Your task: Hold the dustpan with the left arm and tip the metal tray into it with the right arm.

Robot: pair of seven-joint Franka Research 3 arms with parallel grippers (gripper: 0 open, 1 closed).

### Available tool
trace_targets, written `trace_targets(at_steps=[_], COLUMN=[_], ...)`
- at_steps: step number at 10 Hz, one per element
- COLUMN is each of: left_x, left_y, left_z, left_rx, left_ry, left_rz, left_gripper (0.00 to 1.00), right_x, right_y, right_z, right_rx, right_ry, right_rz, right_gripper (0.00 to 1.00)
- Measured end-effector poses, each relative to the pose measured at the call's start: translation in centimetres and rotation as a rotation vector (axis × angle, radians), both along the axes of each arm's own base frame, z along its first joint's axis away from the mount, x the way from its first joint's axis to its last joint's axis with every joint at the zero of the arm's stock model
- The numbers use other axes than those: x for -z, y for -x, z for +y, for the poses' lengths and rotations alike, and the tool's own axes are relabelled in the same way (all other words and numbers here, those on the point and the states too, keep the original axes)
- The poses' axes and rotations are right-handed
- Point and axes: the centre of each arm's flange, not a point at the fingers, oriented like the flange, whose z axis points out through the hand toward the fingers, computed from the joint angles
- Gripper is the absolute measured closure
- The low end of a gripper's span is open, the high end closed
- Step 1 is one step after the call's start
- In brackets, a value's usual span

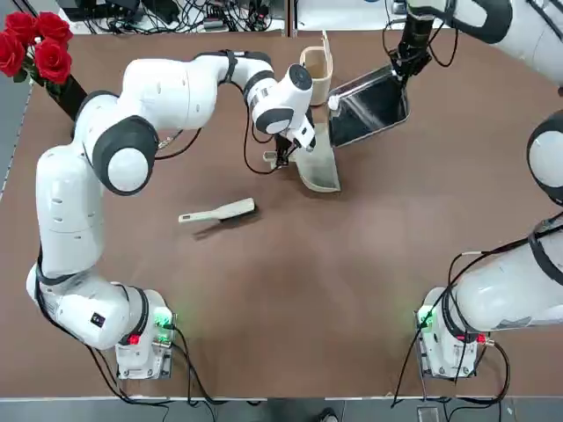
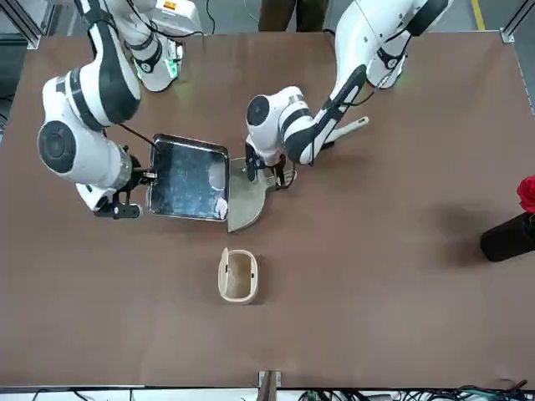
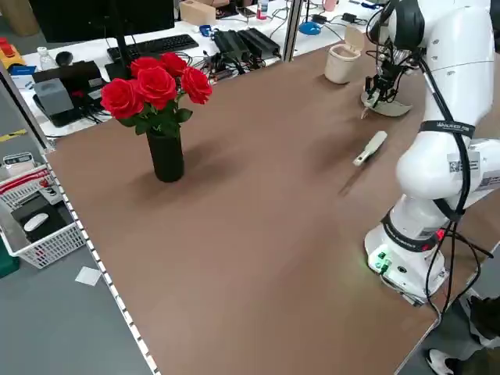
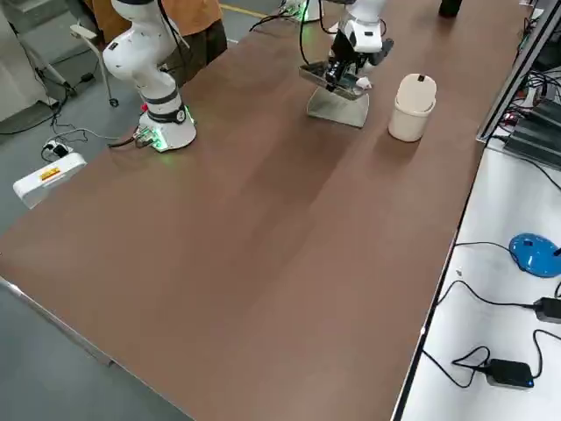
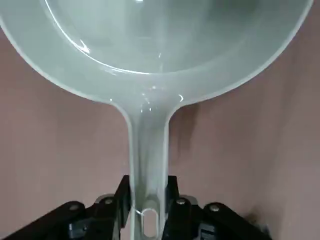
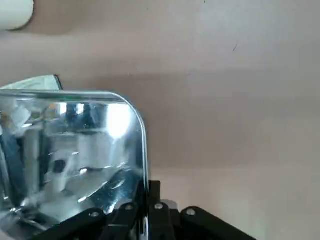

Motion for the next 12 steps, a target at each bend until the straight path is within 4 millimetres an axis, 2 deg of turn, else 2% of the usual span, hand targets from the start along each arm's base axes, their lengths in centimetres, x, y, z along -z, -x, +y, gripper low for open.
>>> trace_targets(at_steps=[5,10,12], left_x=[-0.1,-0.1,-0.1], left_y=[-0.3,-0.5,-0.5], left_z=[0.1,0.2,0.2], left_rx=[-0.007,-0.012,-0.013], left_ry=[0.001,0.002,0.002], left_rz=[-0.004,-0.006,-0.006], left_gripper=[0.68,0.68,0.68], right_x=[-0.3,-1.8,-1.1], right_y=[3.7,5.6,5.5], right_z=[8.1,12.6,15.3], right_rx=[-0.005,-0.038,-0.055], right_ry=[0.140,0.335,0.384], right_rz=[-0.043,-0.095,-0.101], right_gripper=[0.95,0.95,0.95])
